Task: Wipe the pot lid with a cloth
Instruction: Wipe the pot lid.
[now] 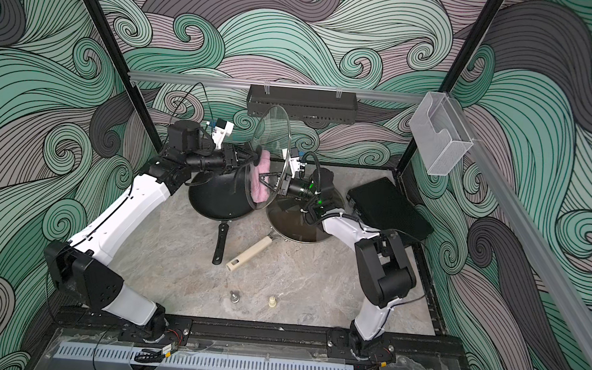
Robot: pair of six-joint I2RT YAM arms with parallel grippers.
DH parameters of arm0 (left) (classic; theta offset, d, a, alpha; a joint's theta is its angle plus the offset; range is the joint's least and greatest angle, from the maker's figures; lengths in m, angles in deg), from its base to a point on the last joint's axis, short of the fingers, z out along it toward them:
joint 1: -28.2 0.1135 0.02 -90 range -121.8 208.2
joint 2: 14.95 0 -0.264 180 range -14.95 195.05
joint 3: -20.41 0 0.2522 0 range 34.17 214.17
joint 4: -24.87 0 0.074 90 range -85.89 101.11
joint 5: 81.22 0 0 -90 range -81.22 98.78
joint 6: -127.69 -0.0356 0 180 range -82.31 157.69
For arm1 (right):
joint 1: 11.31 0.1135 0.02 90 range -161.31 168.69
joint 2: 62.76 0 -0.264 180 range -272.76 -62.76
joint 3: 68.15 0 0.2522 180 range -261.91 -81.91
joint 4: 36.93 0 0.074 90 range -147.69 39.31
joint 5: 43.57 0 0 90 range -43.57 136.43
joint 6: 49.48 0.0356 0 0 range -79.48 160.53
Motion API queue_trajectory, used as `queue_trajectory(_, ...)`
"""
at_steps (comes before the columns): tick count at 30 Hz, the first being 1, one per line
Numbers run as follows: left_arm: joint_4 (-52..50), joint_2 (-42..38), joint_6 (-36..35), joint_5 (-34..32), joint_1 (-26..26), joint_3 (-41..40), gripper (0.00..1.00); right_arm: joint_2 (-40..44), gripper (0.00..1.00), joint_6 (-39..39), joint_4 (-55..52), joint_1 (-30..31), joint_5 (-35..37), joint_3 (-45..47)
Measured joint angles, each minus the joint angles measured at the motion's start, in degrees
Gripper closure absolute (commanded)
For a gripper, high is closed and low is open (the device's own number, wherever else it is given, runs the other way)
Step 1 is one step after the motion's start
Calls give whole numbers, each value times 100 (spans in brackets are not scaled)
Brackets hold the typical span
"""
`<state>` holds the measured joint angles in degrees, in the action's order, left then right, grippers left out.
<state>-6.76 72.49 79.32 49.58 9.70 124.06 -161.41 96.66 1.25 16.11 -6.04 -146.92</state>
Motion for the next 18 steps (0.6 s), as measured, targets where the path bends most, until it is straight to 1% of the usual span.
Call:
queue_trajectory(3, -55, -13, -55, -26, 9, -61, 100, 216, 100, -92, -98, -44, 9, 7)
queue_trajectory(7, -59, -70, -151, -35, 11, -205, 100, 203, 100, -131, -179, -68, 13, -35)
queue_trajectory(10, -83, -131, -179, -28, 20, -332, 100, 11, 100, -142, -289, -94, 2, -299)
queue_trajectory(15, -96, -254, -157, -2, 50, -433, 100, -555, 100, -153, -374, -149, -13, -1054)
queue_trajectory(18, -96, -374, -109, 133, 35, -442, 100, -892, 100, -151, -396, -151, 13, -1482)
